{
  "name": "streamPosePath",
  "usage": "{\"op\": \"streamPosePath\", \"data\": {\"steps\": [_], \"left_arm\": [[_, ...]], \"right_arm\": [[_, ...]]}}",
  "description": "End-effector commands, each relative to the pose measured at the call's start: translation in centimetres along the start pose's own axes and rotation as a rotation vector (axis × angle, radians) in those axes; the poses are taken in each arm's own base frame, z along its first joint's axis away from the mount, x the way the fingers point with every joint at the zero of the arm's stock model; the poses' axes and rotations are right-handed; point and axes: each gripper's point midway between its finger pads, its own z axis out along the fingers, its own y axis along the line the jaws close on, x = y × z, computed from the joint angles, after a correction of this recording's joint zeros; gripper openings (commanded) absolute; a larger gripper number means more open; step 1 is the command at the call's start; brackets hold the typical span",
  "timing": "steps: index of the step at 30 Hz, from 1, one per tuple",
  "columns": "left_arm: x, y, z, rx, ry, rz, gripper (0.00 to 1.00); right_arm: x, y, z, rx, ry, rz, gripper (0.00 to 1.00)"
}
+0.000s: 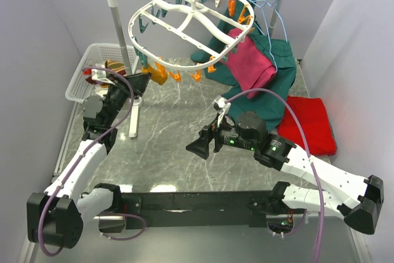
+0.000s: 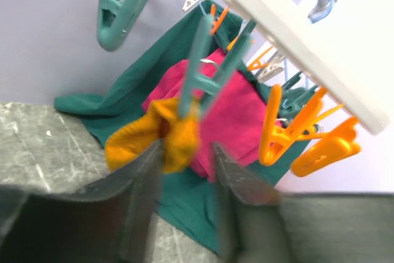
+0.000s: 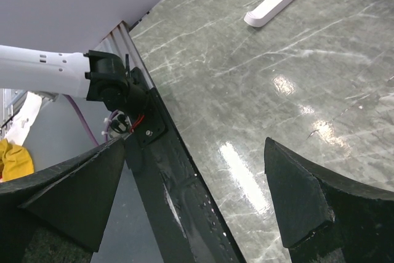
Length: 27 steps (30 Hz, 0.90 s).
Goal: Remove the socks clipped to the hanger
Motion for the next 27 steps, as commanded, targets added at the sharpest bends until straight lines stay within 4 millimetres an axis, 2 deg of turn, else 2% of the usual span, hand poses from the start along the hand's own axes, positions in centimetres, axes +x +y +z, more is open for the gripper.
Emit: {"op": "streamPosePath", "data": {"steps": [1,2,3,6,11,15,20,21,22,24,25,27], "left_arm": [[-1.2,-2.2,1.0,0.086,-0.015,0.010,0.32],[-1.3,-2.3,1.1,0.089,-0.018,0.008,0.28],[-1.2,-2.3,1.1,0.089,-0.019,0.007,0.19],[-1.3,-2.6,1.2,0.086,-0.015,0.009,0.01],[-1.0,-4.2,0.7,0.122,0.012,-0.007,0.01],[-0.3,-6.4,0.0,0.177,0.061,-0.052,0.01],[1.2,-9.3,-0.9,0.243,0.147,-0.137,0.01],[1.2,-9.9,-1.2,0.258,0.154,-0.160,0.01],[1.2,-10.5,-1.4,0.271,0.159,-0.172,0.01],[1.4,-11.9,-2.0,0.309,0.173,-0.198,0.01],[1.4,-12.4,-2.1,0.319,0.177,-0.203,0.01],[1.3,-13.4,-2.6,0.334,0.187,-0.212,0.01]], "right_arm": [[-1.4,0.6,0.0,-0.023,-0.048,-0.004,1.00],[-1.4,0.7,-0.1,-0.025,-0.049,-0.007,1.00],[-1.4,0.7,-0.1,-0.024,-0.049,-0.006,1.00],[-1.3,0.5,-0.1,-0.018,-0.051,-0.003,1.00],[-1.5,0.6,0.0,-0.023,-0.055,-0.009,1.00],[-2.3,0.7,0.0,-0.015,-0.072,-0.021,1.00],[-5.1,1.6,-0.1,-0.017,-0.115,-0.059,1.00],[-5.6,1.8,-0.1,-0.016,-0.122,-0.067,1.00],[-6.9,2.2,-0.4,-0.013,-0.149,-0.076,1.00],[-7.7,2.2,-0.2,-0.002,-0.155,-0.098,1.00],[-8.9,2.6,-0.5,-0.004,-0.180,-0.111,1.00],[-9.8,2.2,-0.3,0.028,-0.192,-0.132,1.00]]}}
